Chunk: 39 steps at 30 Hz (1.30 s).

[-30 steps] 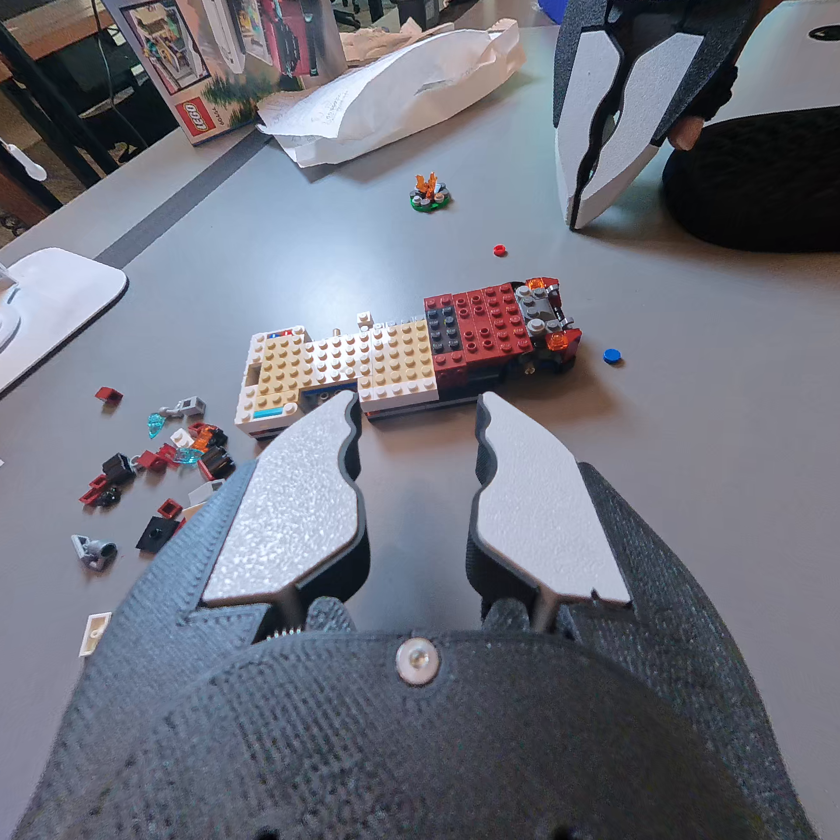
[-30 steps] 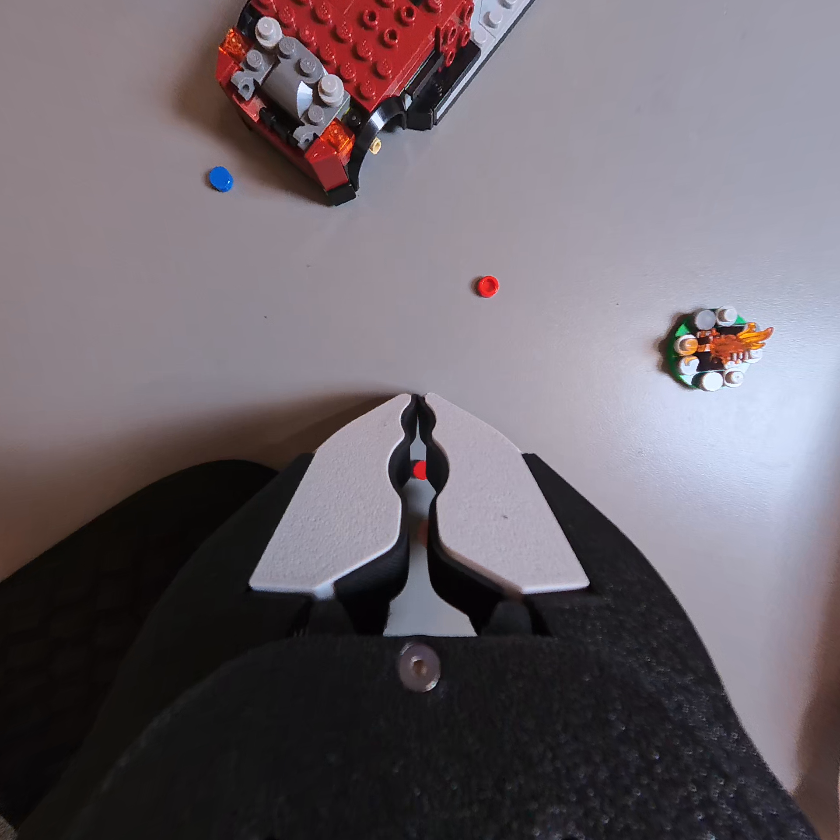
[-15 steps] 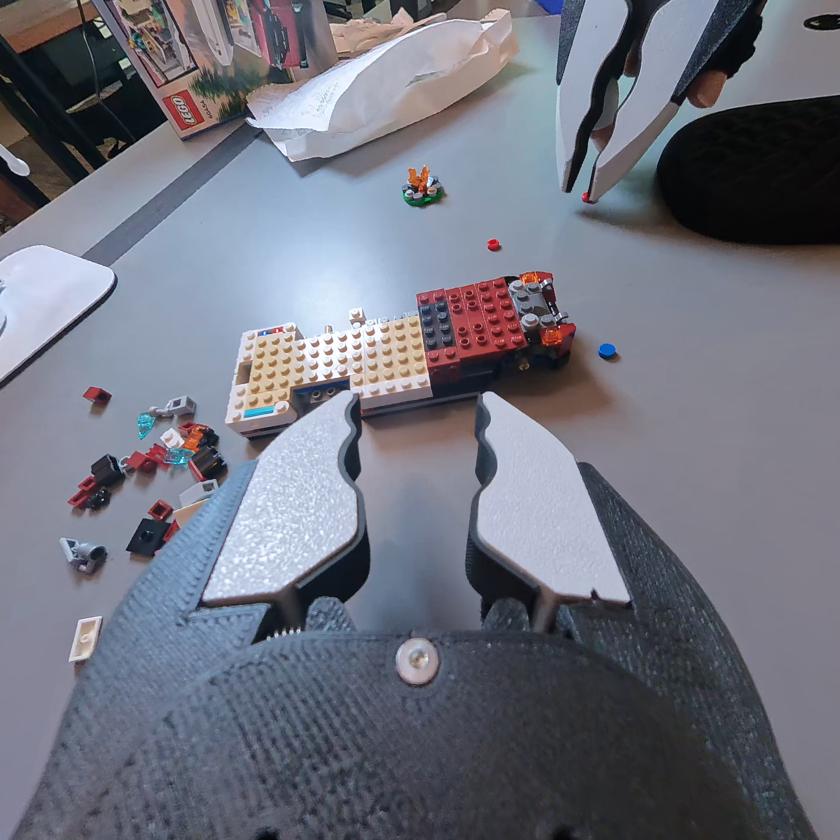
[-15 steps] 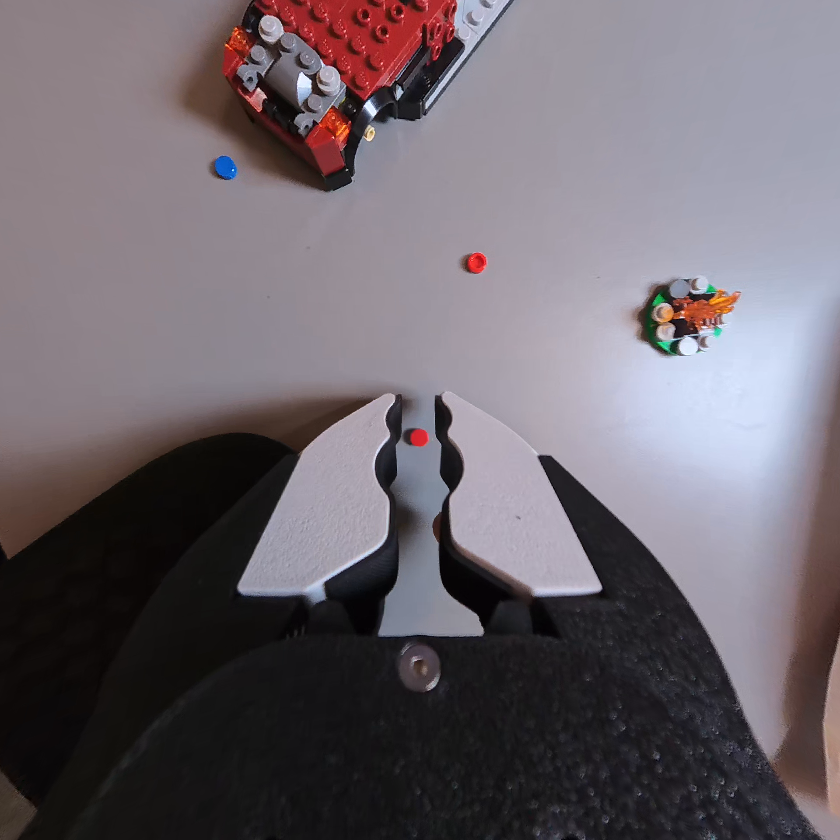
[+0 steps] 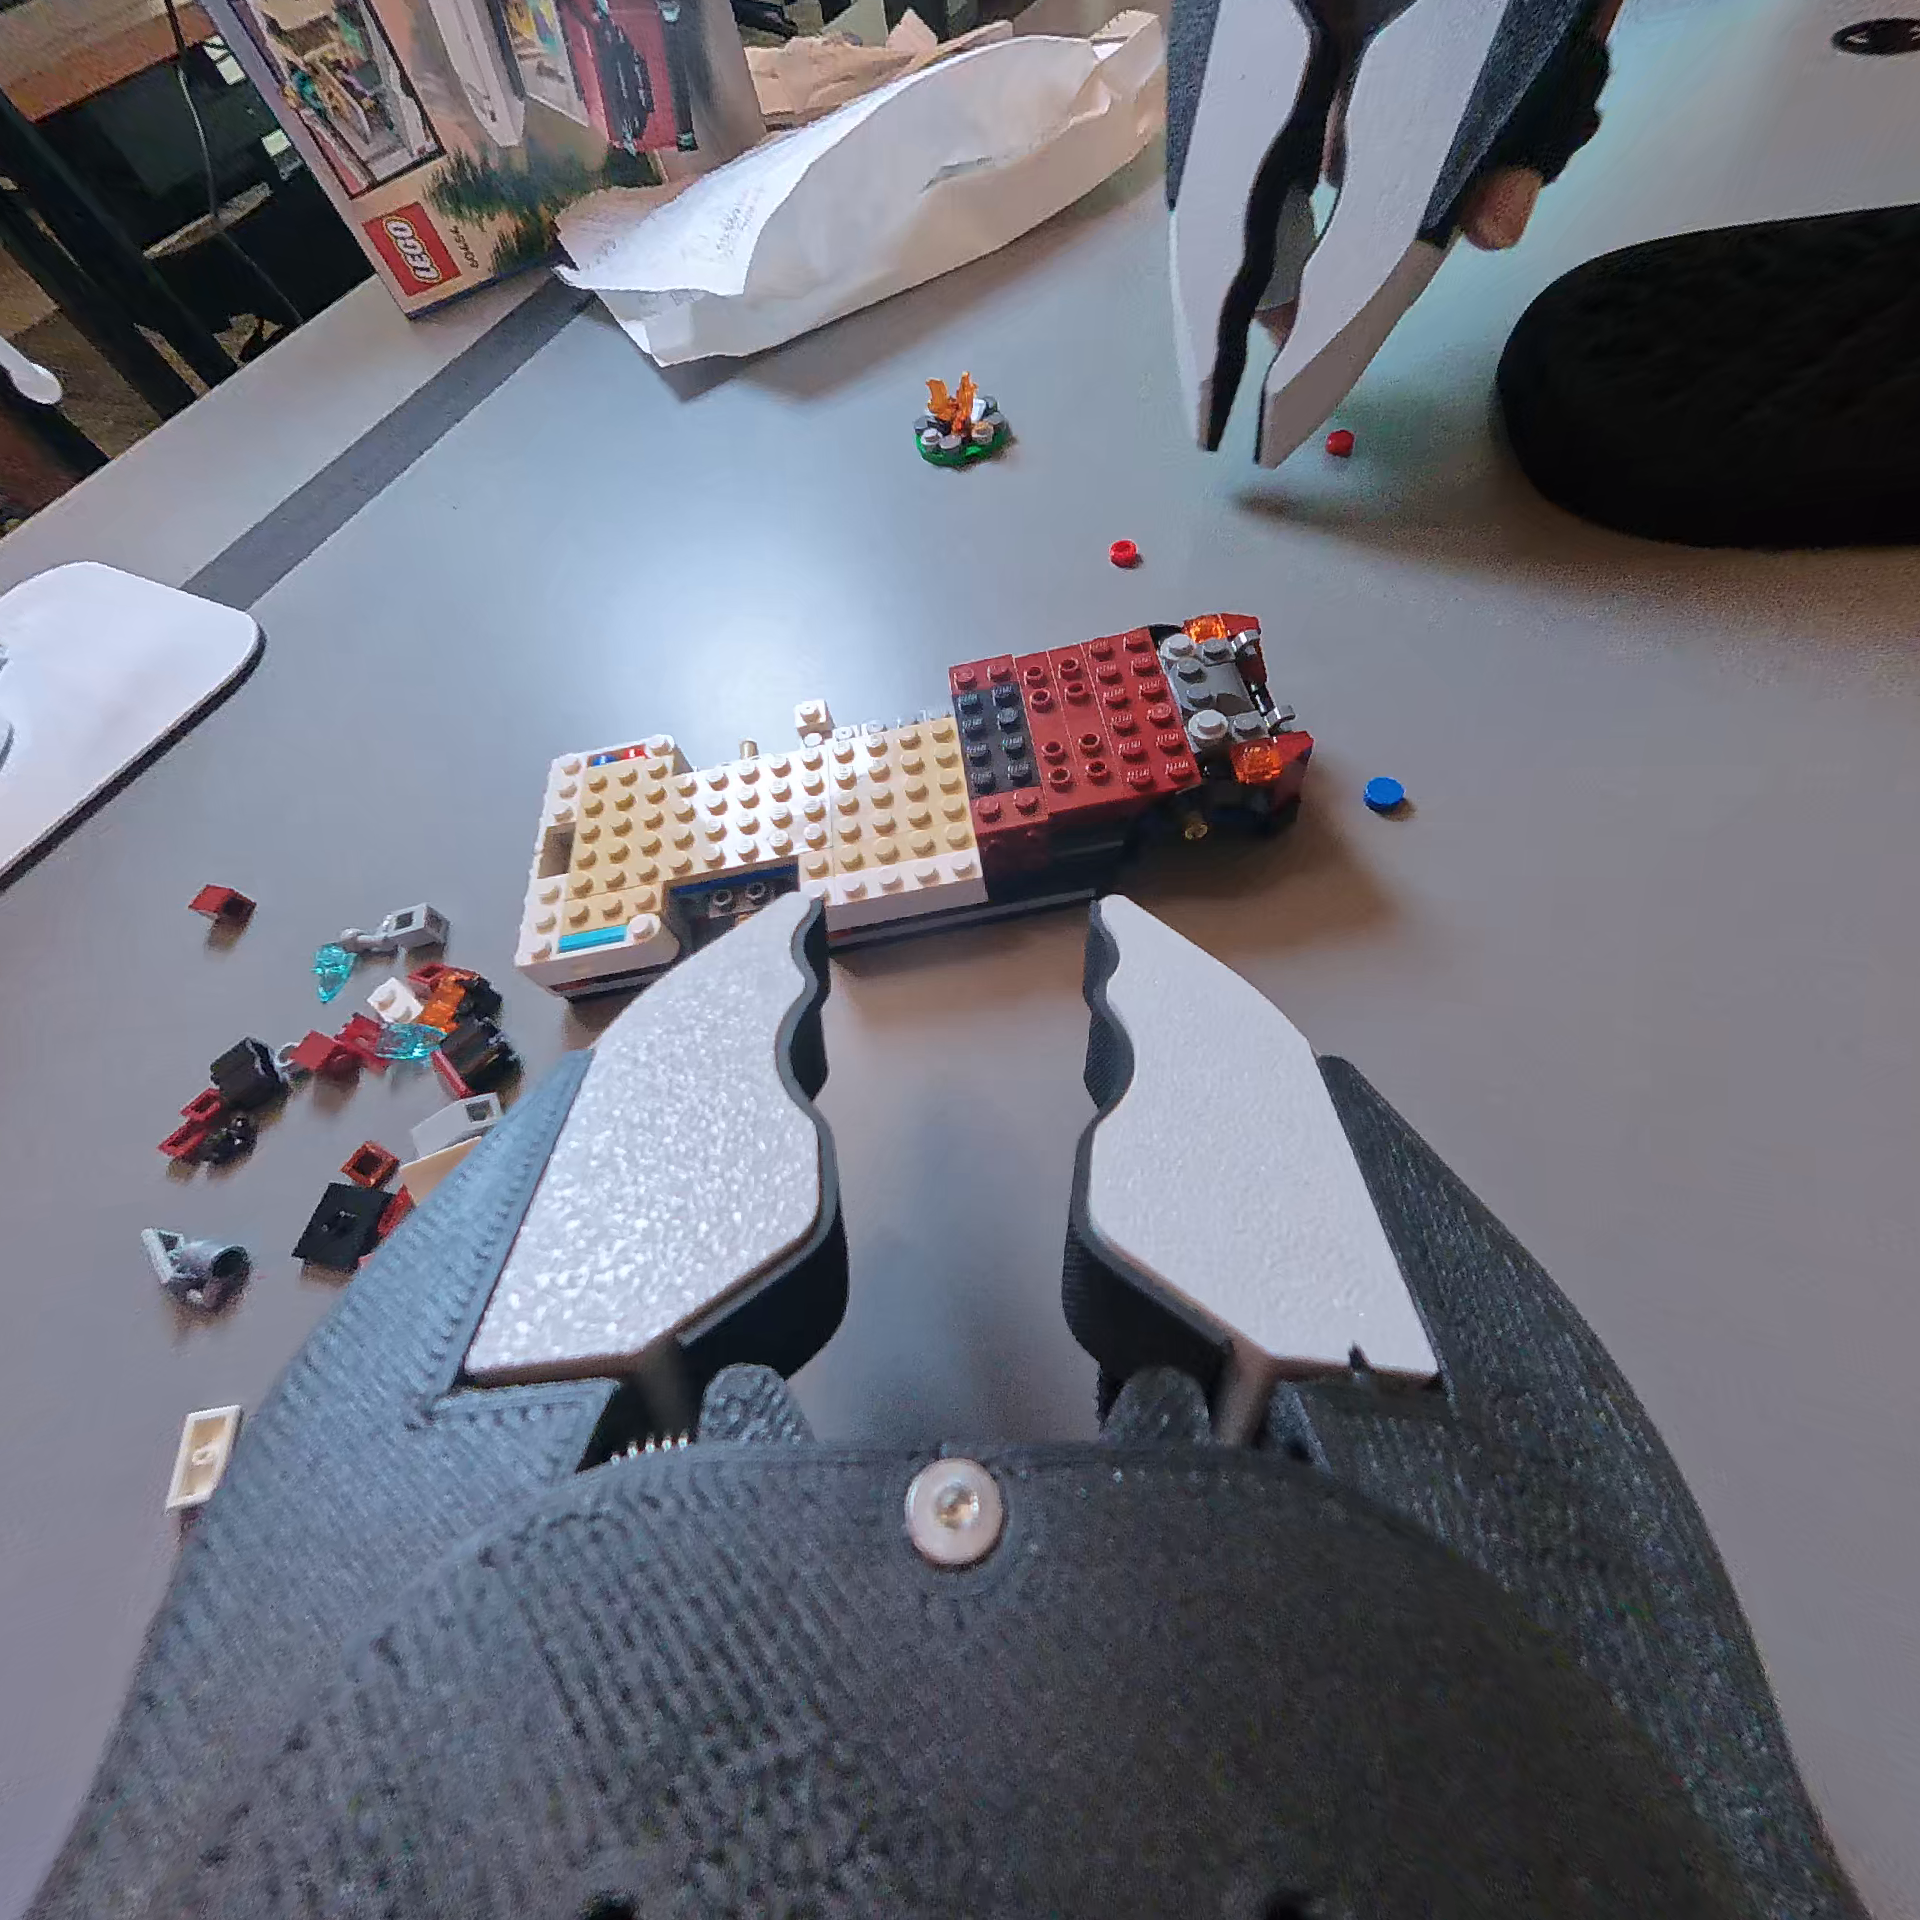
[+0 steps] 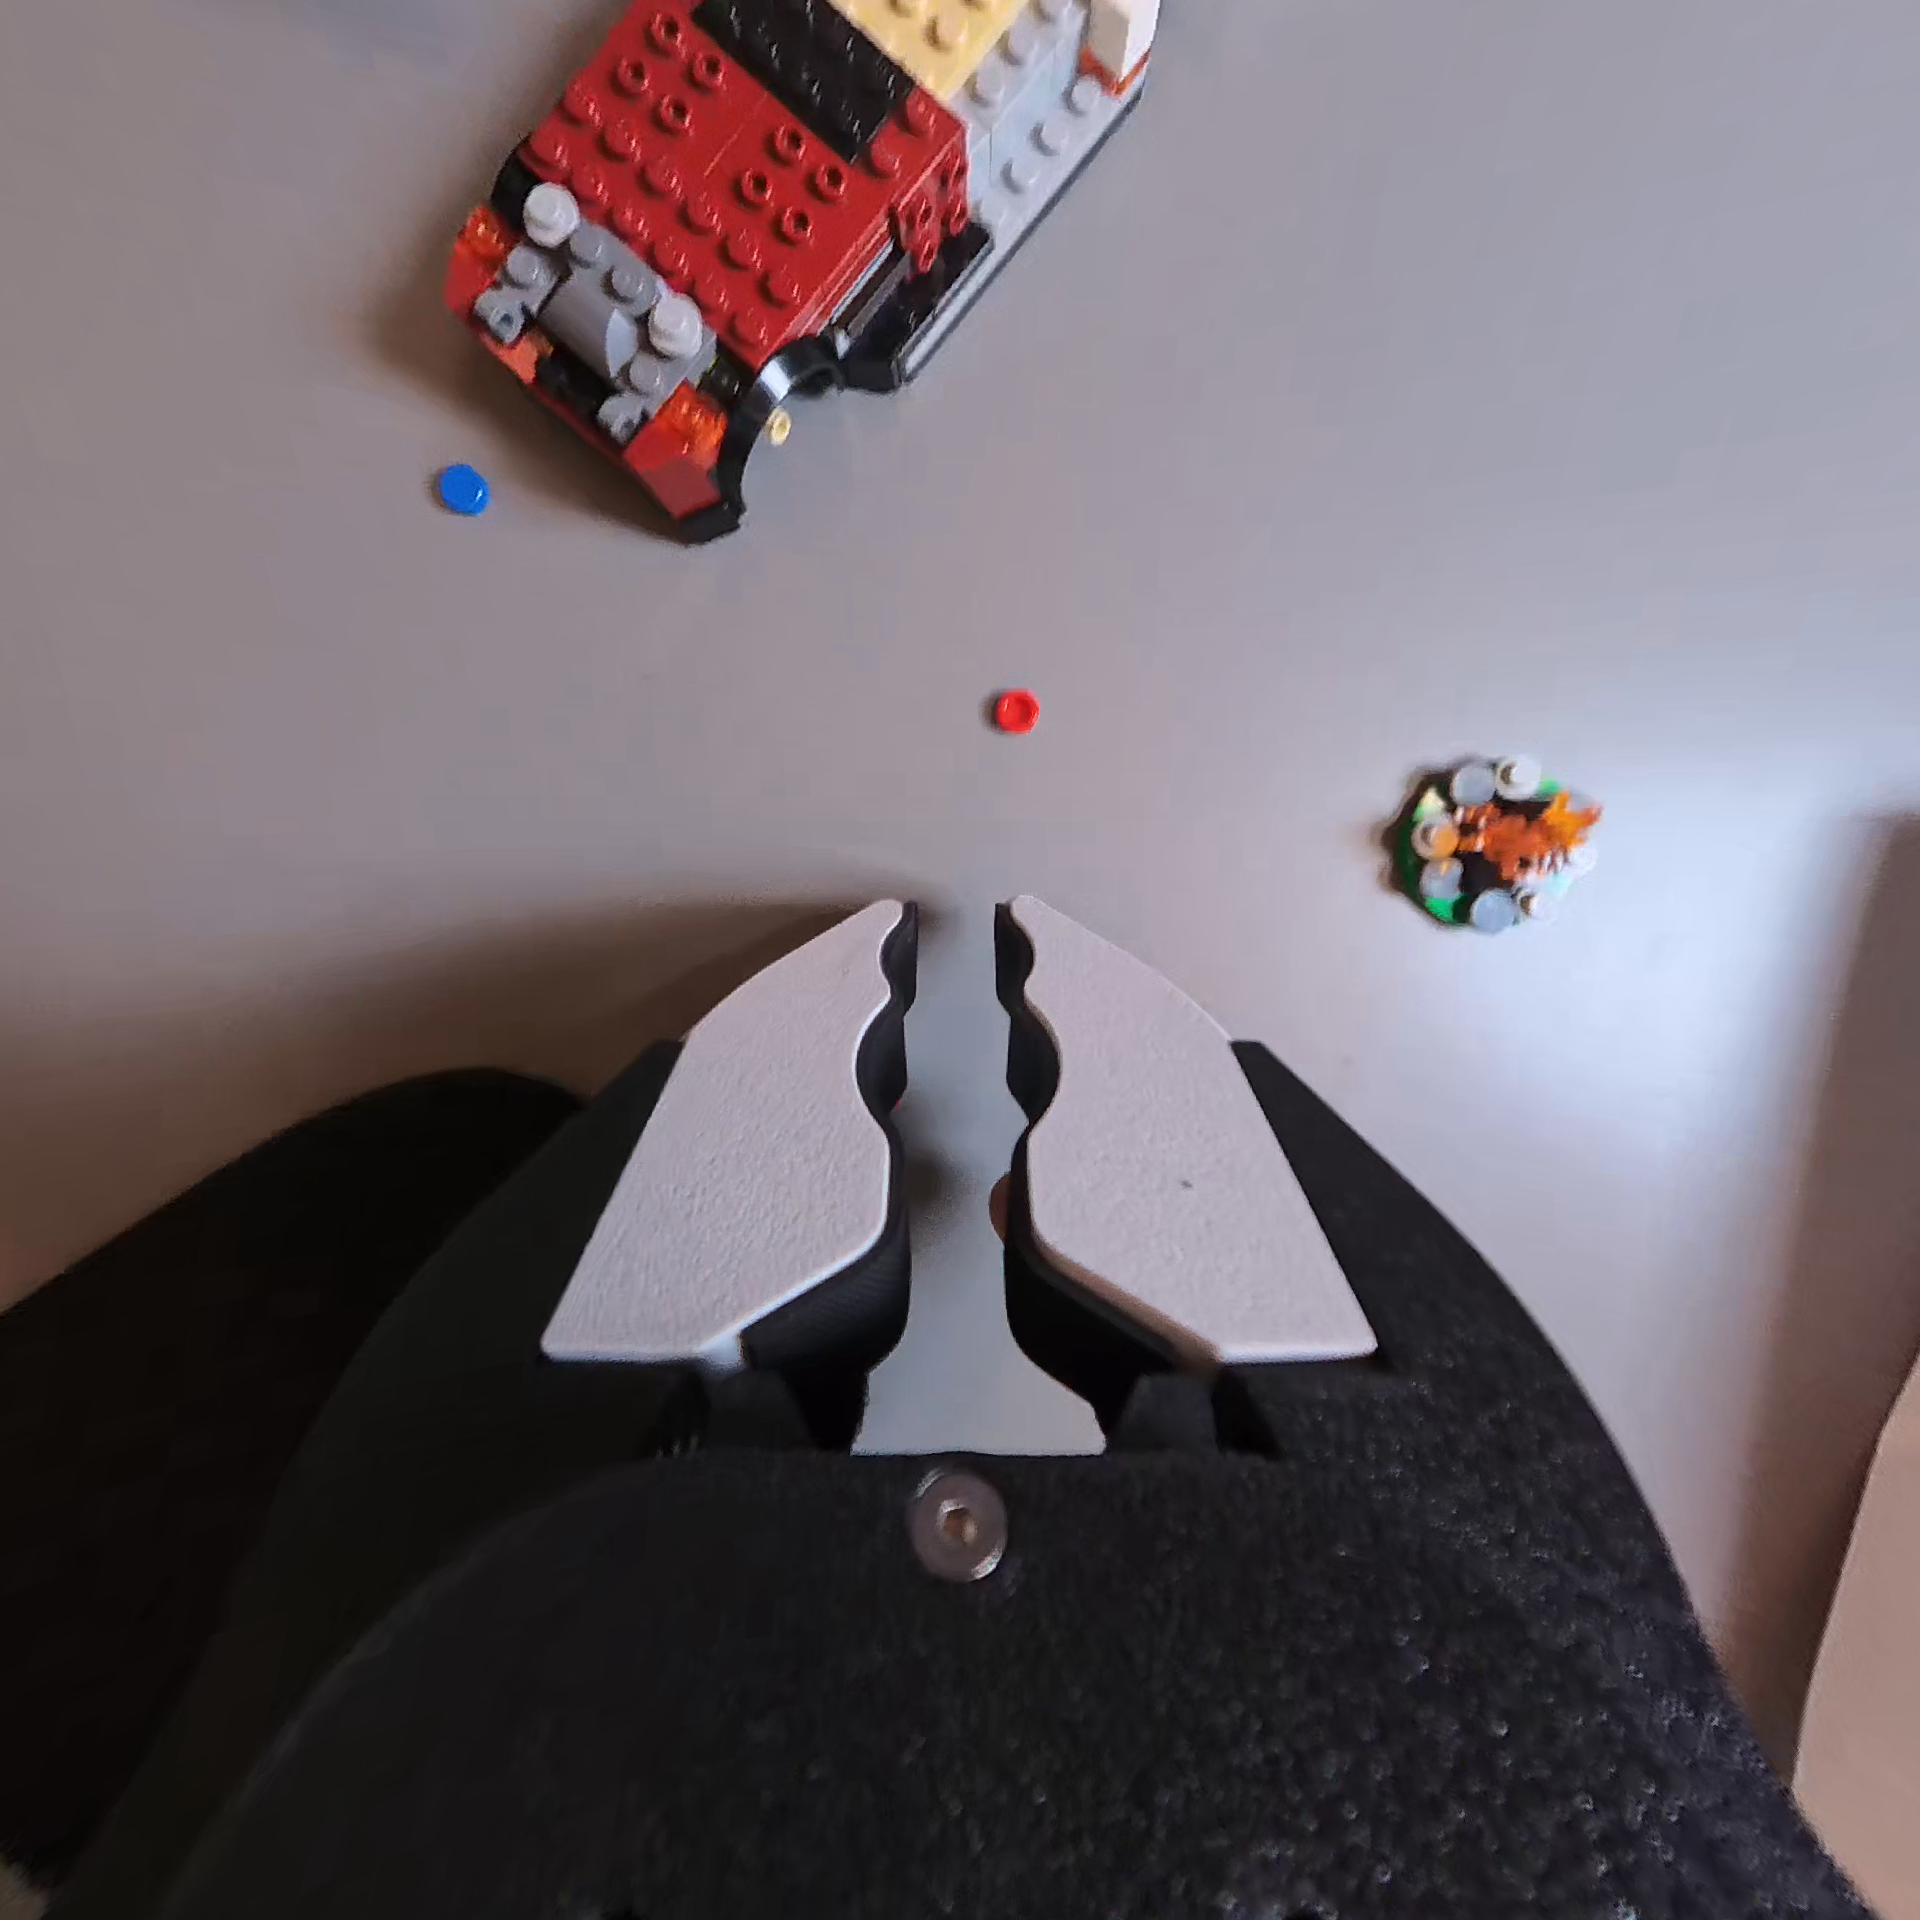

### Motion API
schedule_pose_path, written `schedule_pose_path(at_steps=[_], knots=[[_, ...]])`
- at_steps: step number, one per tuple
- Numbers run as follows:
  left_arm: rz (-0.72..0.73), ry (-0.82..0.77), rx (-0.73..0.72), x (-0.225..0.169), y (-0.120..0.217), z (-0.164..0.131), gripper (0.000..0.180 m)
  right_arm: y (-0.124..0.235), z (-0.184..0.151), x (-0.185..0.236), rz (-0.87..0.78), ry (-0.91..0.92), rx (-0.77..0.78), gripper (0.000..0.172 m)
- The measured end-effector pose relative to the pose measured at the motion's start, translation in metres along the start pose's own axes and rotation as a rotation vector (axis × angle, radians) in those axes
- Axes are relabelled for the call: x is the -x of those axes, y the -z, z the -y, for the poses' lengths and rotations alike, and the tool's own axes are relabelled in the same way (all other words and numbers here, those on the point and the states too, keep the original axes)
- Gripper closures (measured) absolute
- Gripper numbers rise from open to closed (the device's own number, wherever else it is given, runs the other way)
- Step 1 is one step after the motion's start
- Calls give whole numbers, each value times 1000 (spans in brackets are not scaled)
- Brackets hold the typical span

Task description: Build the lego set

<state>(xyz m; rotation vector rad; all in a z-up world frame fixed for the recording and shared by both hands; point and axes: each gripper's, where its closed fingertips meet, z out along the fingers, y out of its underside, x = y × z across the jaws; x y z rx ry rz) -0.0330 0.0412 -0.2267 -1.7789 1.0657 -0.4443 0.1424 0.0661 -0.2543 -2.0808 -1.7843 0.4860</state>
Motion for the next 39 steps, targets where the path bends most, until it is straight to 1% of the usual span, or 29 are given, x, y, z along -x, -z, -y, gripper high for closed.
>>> schedule_pose_path(at_steps=[3, 6, 14, 17, 22, 24, 28, 30, 32, 35, 39], knots=[[-4, 4, -4, 1, 1, 0, 134, 12, -20, 9, 22, -30, 39, 158], [-17, 0, 0, -2, 0, -1, 134, 15, -32, 15, 6, -38, 53, 158], [-19, -9, 8, -5, -1, -1, 134, 6, -34, 15, -13, -44, 49, 158], [-13, -8, 8, -4, -1, -1, 134, 5, -34, 14, -14, -46, 52, 163], [-21, -9, 9, -5, -1, -1, 133, 5, -33, 14, -20, -40, 60, 164], [-31, -7, 11, -7, -2, -2, 131, 4, -21, 17, -21, -16, 16, 164], [-53, -8, 18, -13, -4, -3, 130, 2, 41, 40, 15, 117, -153, 164], [-62, -10, 20, -18, -5, -2, 130, -3, 67, 50, 19, 207, -176, 164], [-67, -13, 23, -21, -7, -2, 130, -10, 85, 59, 46, 274, -181, 164], [-76, -20, 29, -27, -10, -2, 130, -21, 98, 66, 79, 330, -162, 164], [-82, -24, 30, -29, -10, -2, 131, -31, 99, 67, 97, 359, -127, 164]])
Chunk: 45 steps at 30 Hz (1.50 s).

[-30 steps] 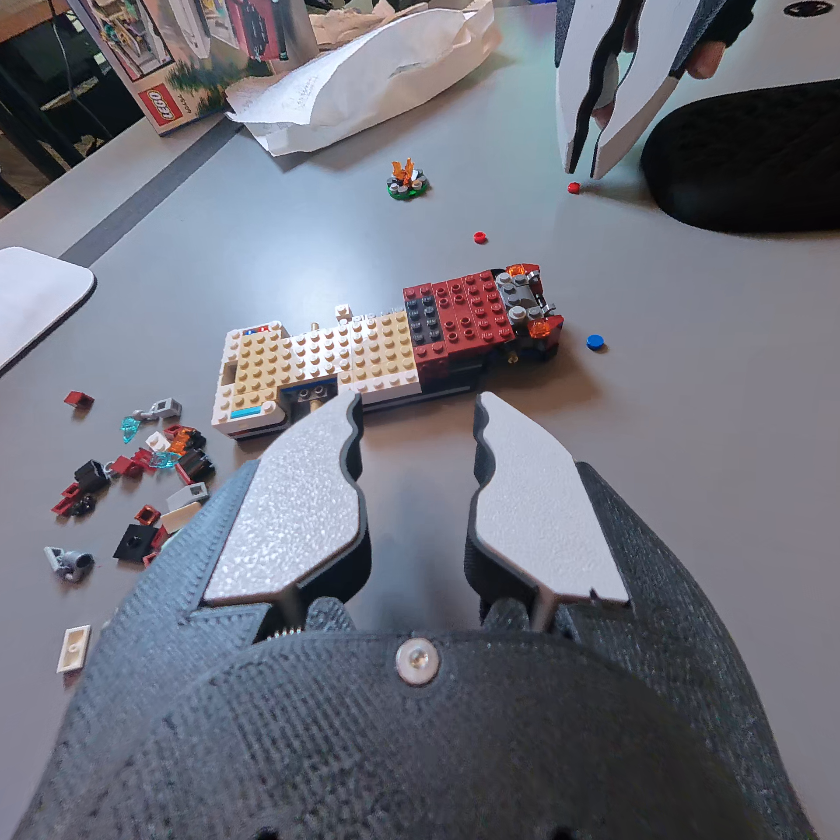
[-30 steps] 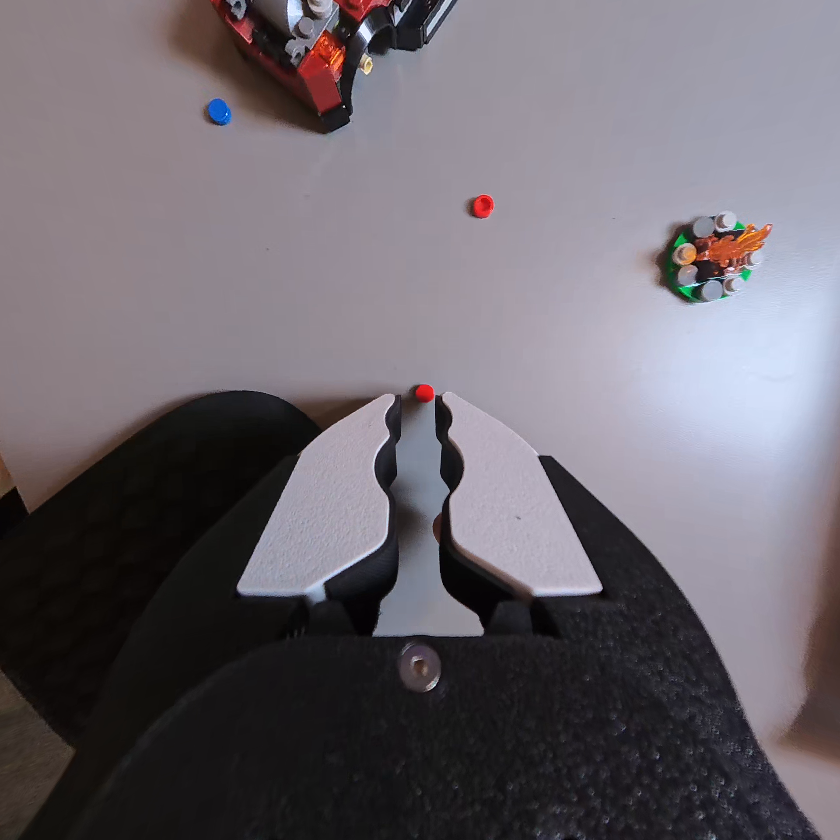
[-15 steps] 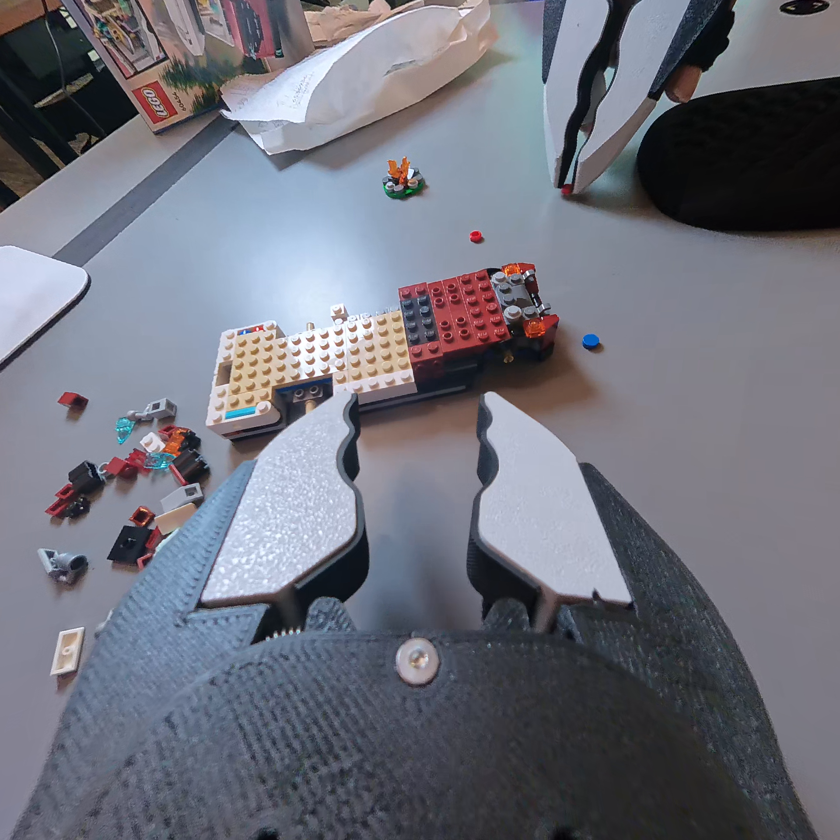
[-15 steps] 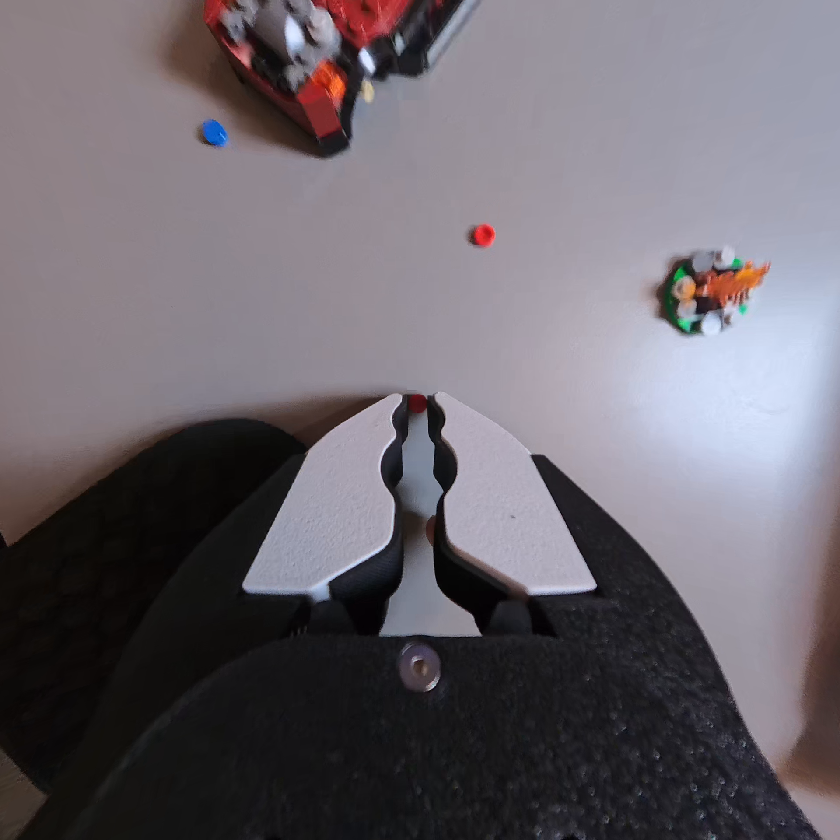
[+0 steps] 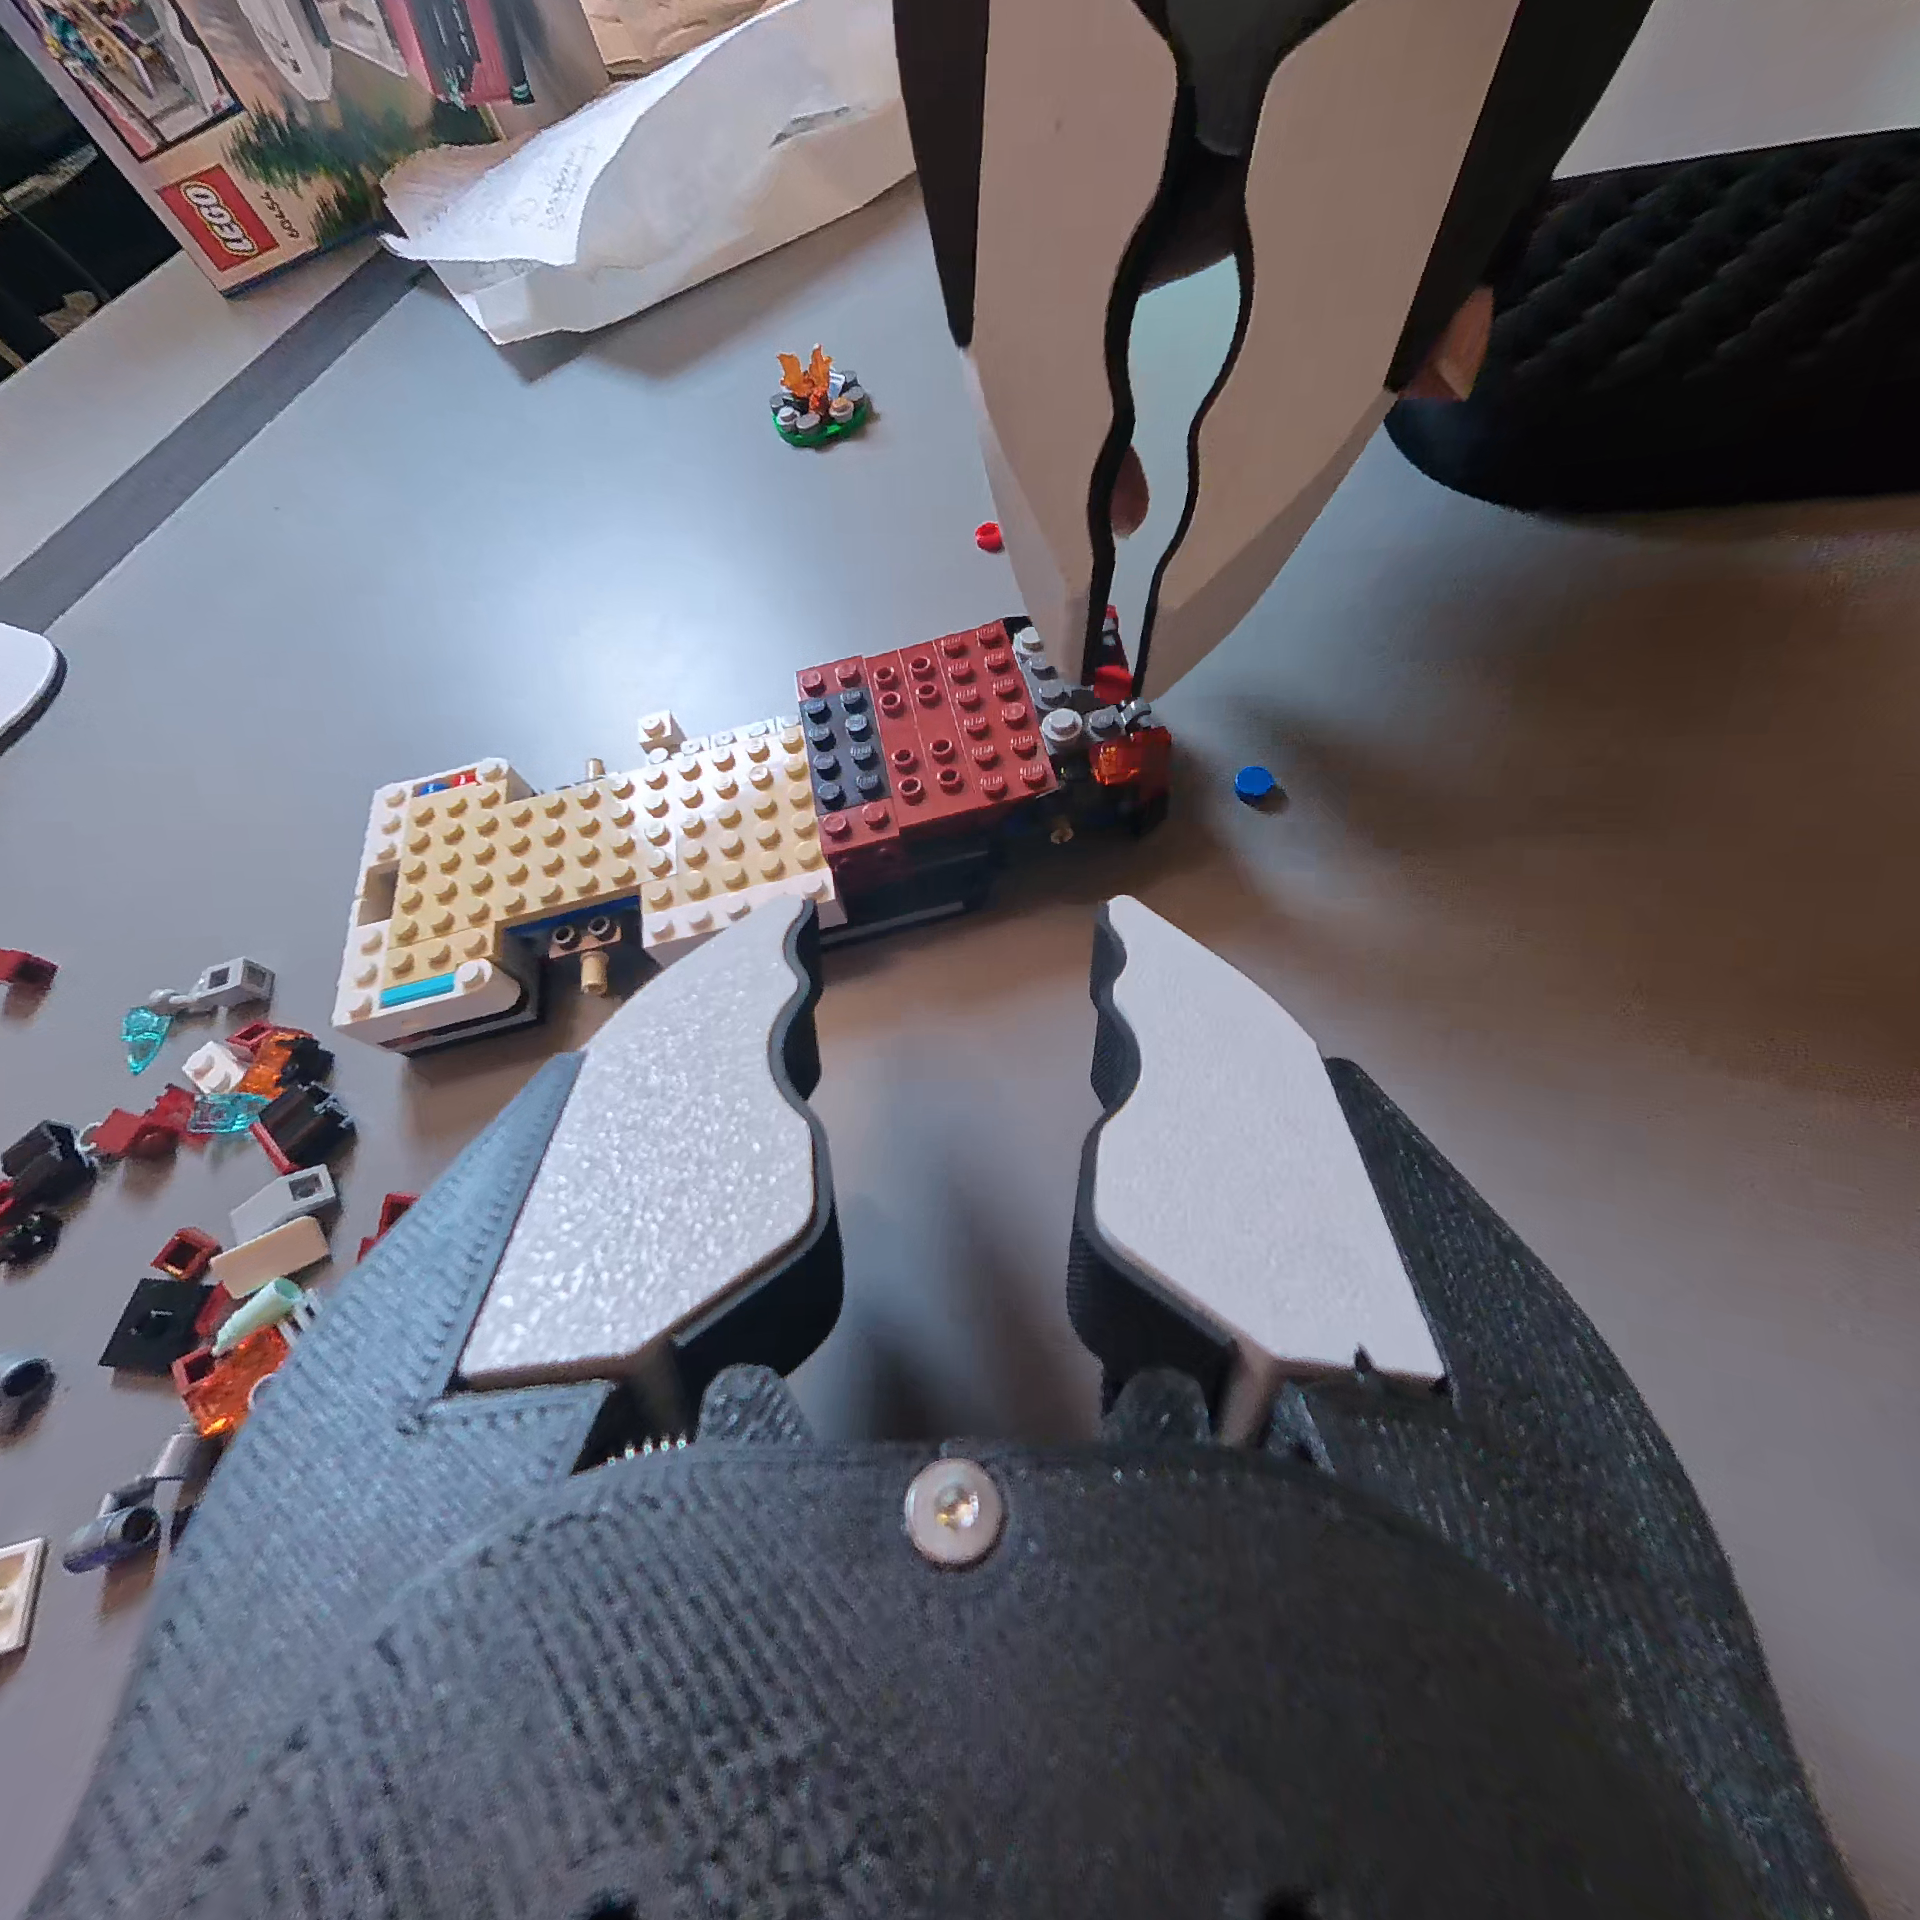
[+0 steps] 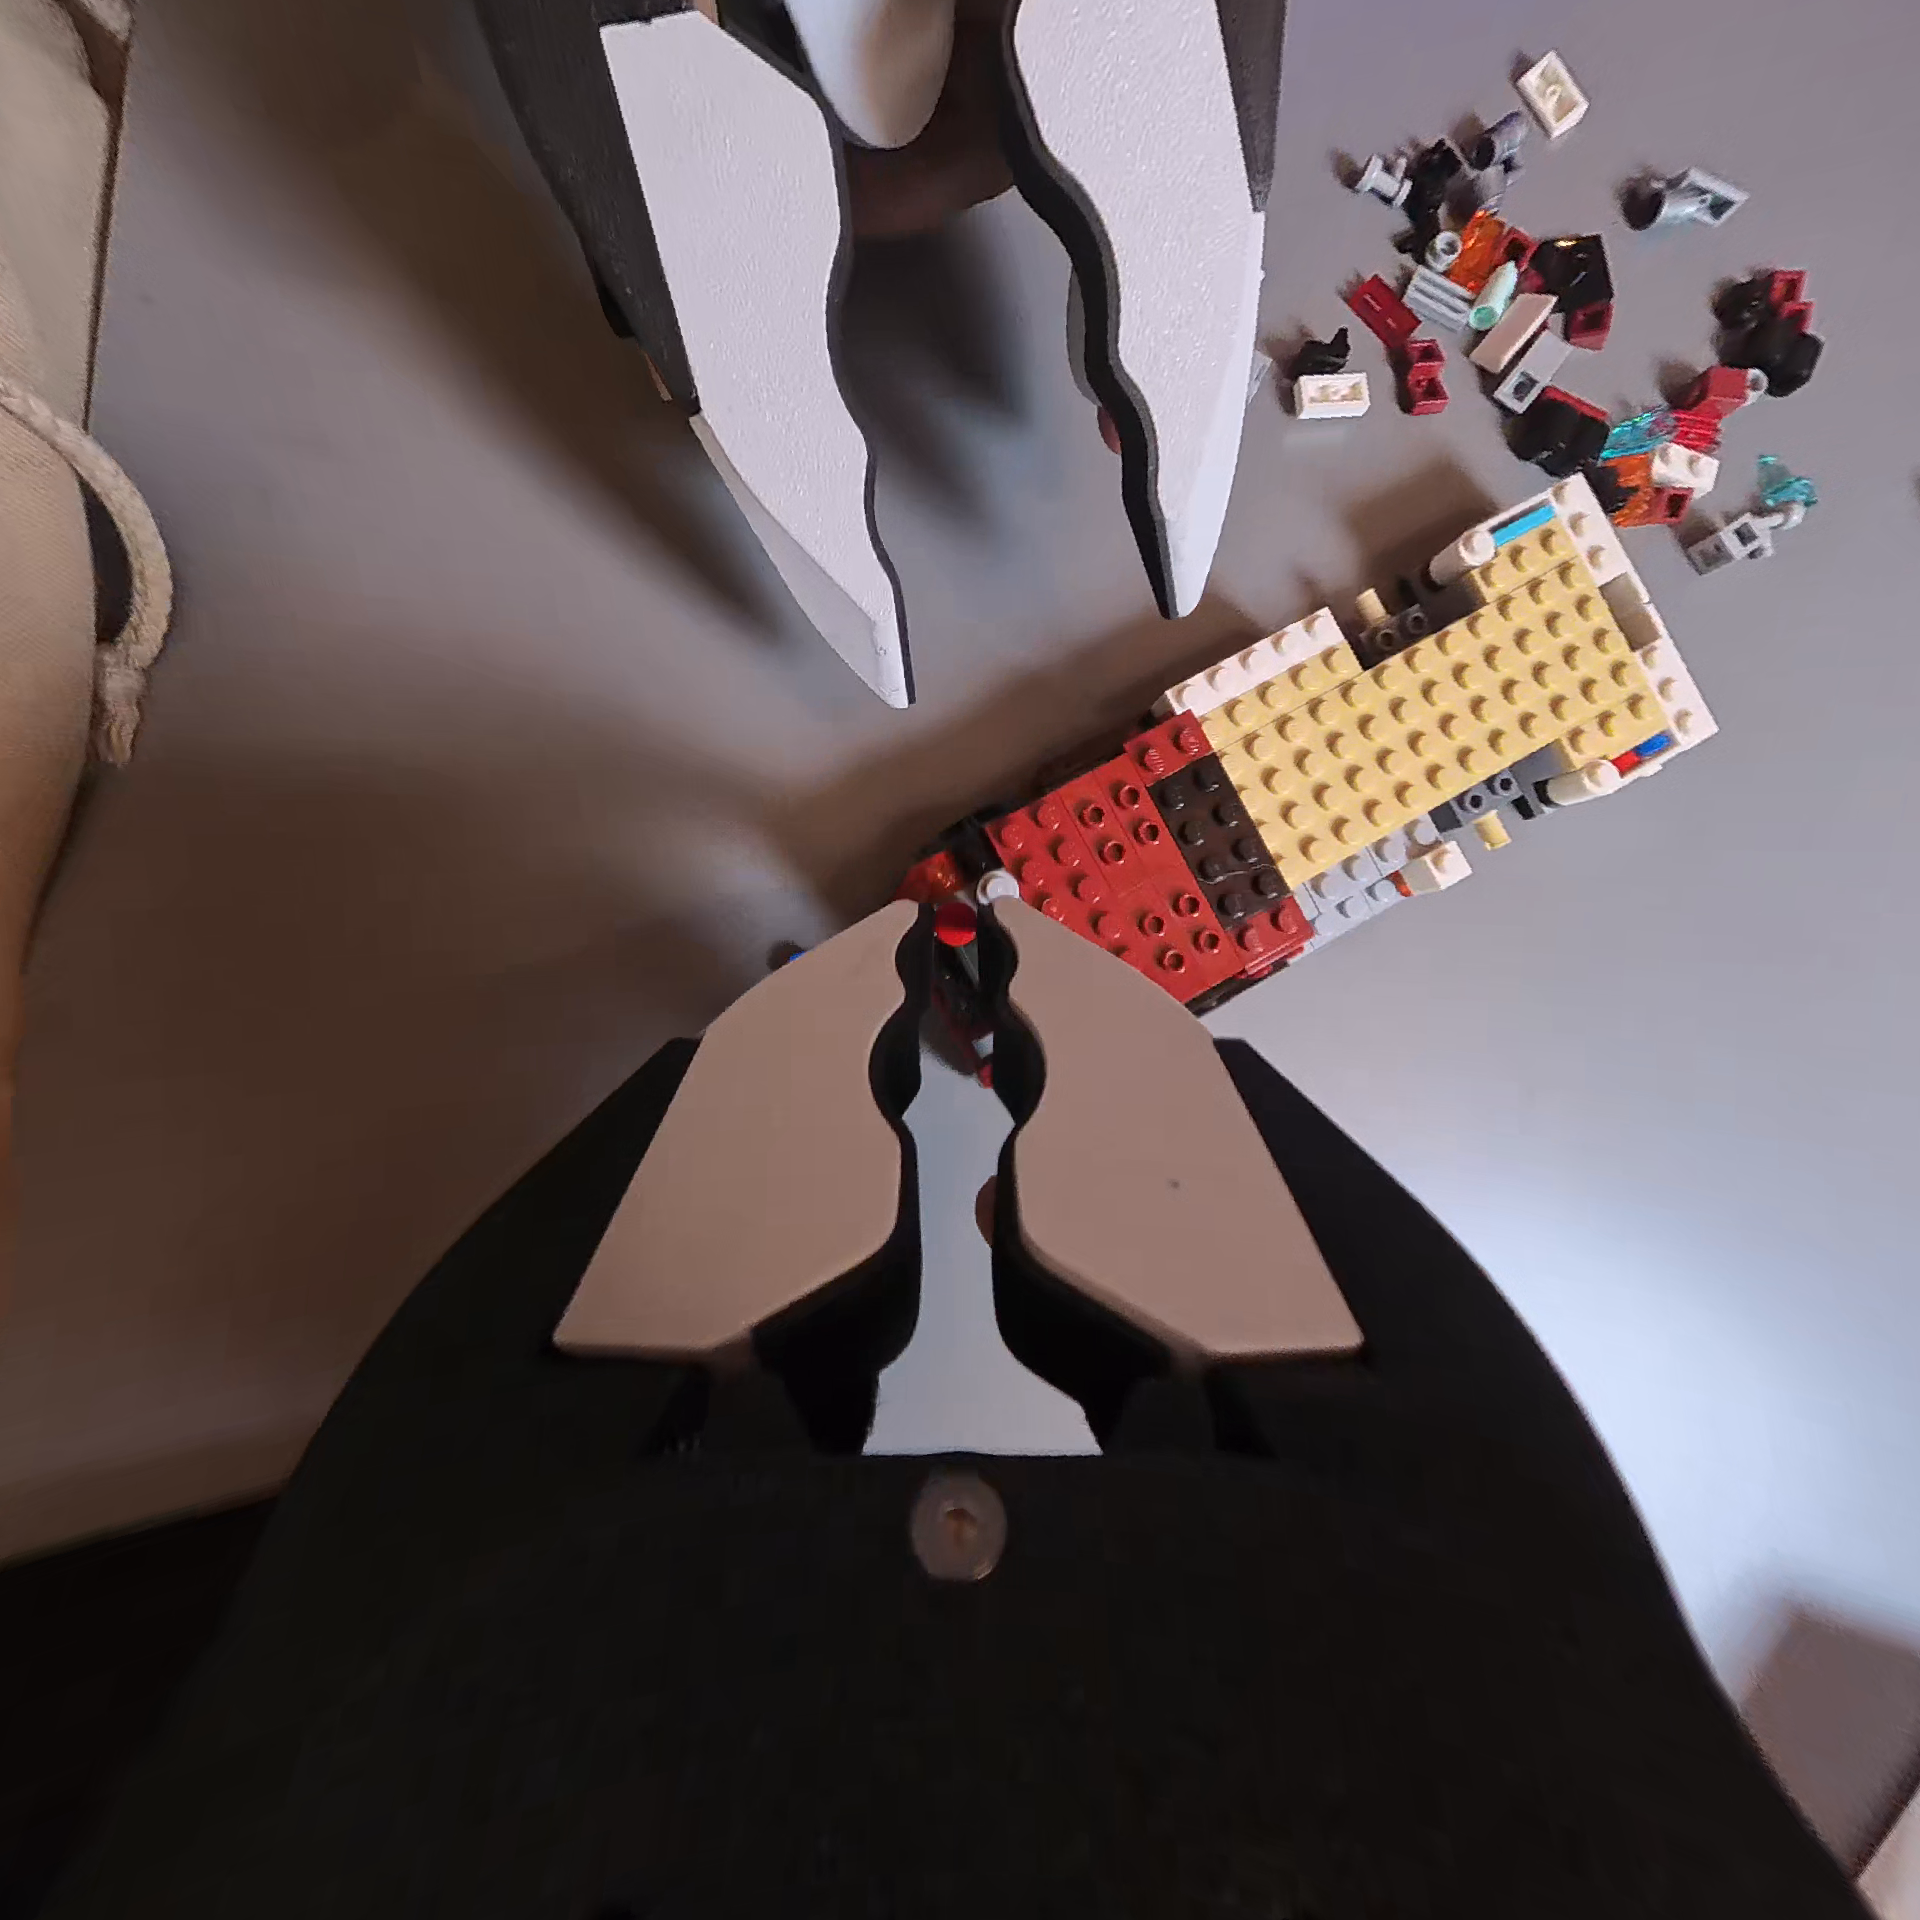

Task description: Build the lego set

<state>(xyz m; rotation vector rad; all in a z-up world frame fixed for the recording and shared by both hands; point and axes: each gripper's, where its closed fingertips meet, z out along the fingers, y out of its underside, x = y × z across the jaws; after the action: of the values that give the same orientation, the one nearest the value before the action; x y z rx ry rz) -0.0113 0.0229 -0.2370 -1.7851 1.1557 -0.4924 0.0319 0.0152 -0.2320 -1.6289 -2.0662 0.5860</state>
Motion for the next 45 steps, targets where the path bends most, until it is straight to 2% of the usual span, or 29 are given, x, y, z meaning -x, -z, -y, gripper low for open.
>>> schedule_pose_path(at_steps=[45], knots=[[-3, -5, -4, 1, 2, -1, 131, -3, -4, -2, -37, 12, 34, 164]])
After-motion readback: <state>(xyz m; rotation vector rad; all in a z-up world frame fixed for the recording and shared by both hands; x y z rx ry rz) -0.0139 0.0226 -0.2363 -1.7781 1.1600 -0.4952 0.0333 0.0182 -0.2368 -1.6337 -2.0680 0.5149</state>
